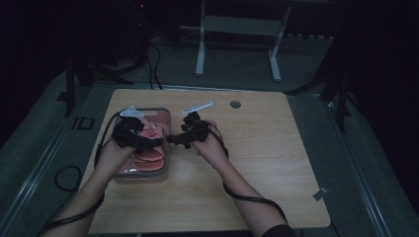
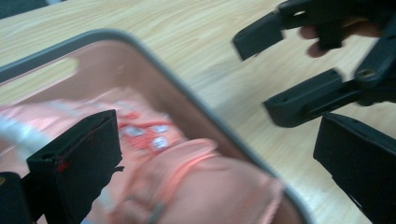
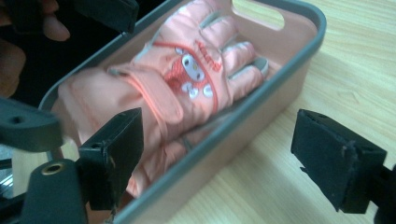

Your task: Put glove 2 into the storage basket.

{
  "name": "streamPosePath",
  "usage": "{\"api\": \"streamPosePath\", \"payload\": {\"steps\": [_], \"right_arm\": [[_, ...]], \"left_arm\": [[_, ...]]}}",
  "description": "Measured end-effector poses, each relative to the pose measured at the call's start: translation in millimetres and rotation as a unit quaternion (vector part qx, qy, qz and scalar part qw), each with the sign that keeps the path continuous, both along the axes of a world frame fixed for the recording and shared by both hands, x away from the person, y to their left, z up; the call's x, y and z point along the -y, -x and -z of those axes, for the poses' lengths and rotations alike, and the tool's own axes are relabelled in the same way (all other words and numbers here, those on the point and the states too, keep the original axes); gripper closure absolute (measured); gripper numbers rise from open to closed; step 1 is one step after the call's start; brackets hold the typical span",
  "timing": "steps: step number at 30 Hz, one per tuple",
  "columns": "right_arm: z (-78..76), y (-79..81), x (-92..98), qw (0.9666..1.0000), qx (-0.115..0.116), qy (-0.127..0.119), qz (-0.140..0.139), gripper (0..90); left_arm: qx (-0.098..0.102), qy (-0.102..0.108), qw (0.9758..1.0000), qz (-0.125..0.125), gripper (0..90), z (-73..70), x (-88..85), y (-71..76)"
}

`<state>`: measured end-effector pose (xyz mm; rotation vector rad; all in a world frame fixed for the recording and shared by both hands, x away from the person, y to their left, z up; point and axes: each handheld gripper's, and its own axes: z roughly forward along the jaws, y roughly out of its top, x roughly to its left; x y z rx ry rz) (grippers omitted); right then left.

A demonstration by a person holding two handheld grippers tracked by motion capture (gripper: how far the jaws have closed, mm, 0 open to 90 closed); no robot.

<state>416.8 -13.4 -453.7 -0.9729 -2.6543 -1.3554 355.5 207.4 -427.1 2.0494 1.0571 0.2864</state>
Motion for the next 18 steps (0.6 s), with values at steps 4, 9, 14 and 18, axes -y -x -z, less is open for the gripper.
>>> {"api": "streamPosePath", "payload": {"steps": [4,9,14,18], "right_arm": [[2.6,4.2,9.6,1.0,0.001,0.001,-0.002,16.8],[6.8,12.9,32.2,1.0,0.004,0.001,0.0,16.8],[10.7,19.5,49.6,1.0,0.007,0.003,0.0,16.8],[14.2,24.5,60.5,0.9999,0.013,0.003,-0.004,16.6]], "left_arm": [[0.005,0.008,0.9997,0.021,1.1,-2.4,13.5,6.5],[0.013,0.017,0.9971,0.073,1.1,-6.4,43.1,21.9],[0.024,0.018,0.9944,0.101,1.1,-8.9,61.9,33.0],[0.032,0.02,0.9918,0.122,1.1,-9.7,76.9,41.2]]}}
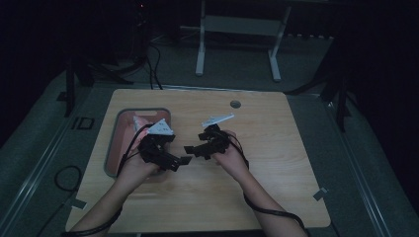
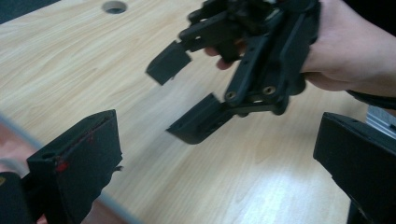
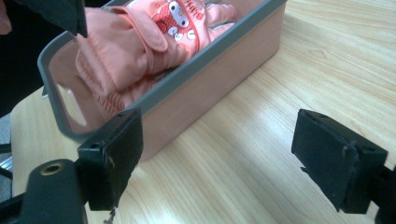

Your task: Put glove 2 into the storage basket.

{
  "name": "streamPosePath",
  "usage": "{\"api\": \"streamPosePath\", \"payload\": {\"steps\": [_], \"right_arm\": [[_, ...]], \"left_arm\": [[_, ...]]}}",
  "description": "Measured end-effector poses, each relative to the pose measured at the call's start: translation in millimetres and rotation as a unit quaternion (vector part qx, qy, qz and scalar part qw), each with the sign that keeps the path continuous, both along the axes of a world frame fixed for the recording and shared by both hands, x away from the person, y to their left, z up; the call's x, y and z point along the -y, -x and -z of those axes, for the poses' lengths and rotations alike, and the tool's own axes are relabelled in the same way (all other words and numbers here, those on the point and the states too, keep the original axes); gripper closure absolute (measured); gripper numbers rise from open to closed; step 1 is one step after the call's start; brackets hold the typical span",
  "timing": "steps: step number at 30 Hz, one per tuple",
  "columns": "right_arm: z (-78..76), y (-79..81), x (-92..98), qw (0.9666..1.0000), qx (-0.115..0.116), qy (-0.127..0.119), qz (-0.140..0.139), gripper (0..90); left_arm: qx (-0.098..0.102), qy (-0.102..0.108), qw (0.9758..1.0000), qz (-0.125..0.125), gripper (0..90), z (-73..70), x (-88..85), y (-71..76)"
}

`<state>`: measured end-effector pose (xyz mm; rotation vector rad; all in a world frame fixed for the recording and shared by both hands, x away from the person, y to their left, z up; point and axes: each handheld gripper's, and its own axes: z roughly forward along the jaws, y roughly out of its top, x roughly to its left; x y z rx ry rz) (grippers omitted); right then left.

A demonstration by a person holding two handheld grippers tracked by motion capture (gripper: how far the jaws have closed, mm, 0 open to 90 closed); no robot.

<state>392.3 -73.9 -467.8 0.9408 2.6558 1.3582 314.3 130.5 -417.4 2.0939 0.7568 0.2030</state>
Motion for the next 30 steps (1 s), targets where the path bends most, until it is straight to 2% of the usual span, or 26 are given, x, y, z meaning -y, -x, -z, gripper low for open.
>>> {"api": "streamPosePath", "payload": {"steps": [8,16,17,21,28,30], "right_arm": [[5.2,7.7,16.8,0.9999,0.008,-0.001,-0.008,16.3],[15.8,12.8,31.0,0.9999,0.003,-0.002,-0.013,16.3],[17.6,13.6,32.8,0.9999,0.004,-0.001,-0.015,16.3],[26.9,17.3,42.9,0.9997,0.012,0.008,-0.019,15.6],[39.8,22.7,55.6,0.9996,0.02,0.004,-0.018,14.1],[43.3,23.8,59.0,0.9996,0.02,0.004,-0.018,14.1]], "left_arm": [[0.005,-0.005,0.9994,0.035,1.0,5.2,25.1,10.3],[0.003,-0.011,0.998,0.063,1.1,19.4,43.7,15.2],[0.0,-0.007,0.9973,0.072,1.1,25.3,47.9,16.4],[-0.001,-0.012,0.9968,0.079,1.0,35.2,53.6,18.2],[0.002,-0.016,0.9949,0.099,1.0,54.0,64.5,23.6],[0.0,-0.011,0.9943,0.106,1.1,59.4,67.5,24.9]]}}
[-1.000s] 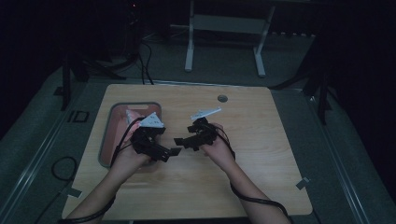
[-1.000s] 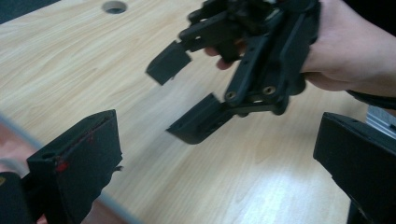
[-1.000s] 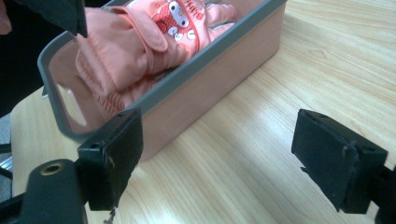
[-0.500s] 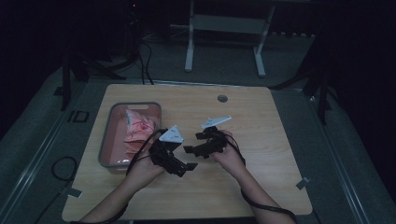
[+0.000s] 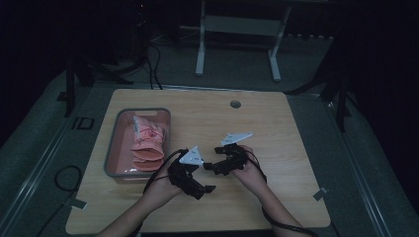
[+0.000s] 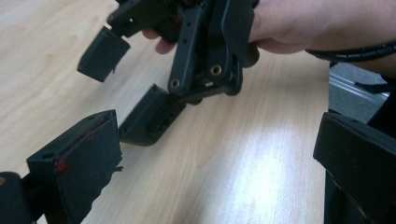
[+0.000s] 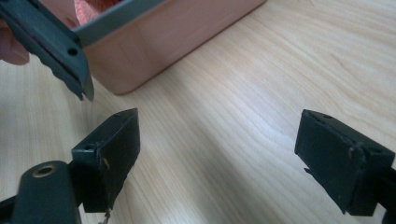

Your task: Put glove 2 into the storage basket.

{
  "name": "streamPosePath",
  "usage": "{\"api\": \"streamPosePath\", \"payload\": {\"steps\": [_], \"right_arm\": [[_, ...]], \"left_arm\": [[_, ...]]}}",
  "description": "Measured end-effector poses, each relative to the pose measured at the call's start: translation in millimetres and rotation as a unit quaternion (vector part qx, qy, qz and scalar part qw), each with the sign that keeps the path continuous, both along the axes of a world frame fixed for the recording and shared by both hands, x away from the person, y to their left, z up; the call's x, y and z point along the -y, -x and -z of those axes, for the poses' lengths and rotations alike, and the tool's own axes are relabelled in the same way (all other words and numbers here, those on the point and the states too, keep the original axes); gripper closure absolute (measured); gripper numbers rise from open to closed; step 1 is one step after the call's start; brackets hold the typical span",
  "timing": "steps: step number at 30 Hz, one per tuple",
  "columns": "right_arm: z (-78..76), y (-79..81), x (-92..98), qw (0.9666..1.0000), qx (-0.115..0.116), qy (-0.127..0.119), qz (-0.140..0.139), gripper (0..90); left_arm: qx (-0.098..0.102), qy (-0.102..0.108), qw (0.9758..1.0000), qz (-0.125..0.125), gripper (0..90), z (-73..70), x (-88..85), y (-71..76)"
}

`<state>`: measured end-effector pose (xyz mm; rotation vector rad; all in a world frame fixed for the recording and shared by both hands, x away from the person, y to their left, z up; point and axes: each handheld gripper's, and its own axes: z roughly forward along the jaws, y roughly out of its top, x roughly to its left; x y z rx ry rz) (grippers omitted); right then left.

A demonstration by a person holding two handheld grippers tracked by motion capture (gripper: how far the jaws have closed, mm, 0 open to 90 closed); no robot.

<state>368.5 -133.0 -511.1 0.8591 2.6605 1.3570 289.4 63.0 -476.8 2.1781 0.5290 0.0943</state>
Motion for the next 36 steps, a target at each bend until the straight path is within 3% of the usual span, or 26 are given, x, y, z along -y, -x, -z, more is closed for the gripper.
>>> {"api": "streamPosePath", "payload": {"steps": [6,9,15,19,24,27,36], "right_arm": [[9.4,5.0,11.4,1.0,0.008,0.004,0.0,13.9],[15.7,7.2,16.4,1.0,-0.004,0.005,0.002,14.1],[24.7,12.6,23.2,0.9999,0.006,0.01,0.0,13.9],[30.1,15.2,29.4,0.9998,0.005,0.018,0.006,14.5],[36.8,18.6,37.5,0.9994,0.023,0.025,0.009,14.5],[37.5,20.0,41.1,0.9991,0.036,0.019,0.011,14.4],[38.8,18.2,43.8,0.999,0.035,0.02,0.018,14.3]], "left_arm": [[0.001,-0.015,0.9999,0.004,1.0,16.8,9.3,2.4],[0.0,-0.009,0.9999,0.007,1.1,25.0,11.0,2.5],[0.004,-0.017,0.9996,0.022,1.0,38.8,15.0,4.5],[0.0,-0.024,0.9991,0.035,1.0,50.1,18.3,6.6],[-0.02,-0.026,0.9986,0.043,1.0,62.3,19.2,6.1],[-0.017,-0.033,0.9984,0.043,1.0,65.4,20.0,6.6],[-0.018,-0.028,0.9985,0.043,1.0,66.8,20.2,6.2]]}}
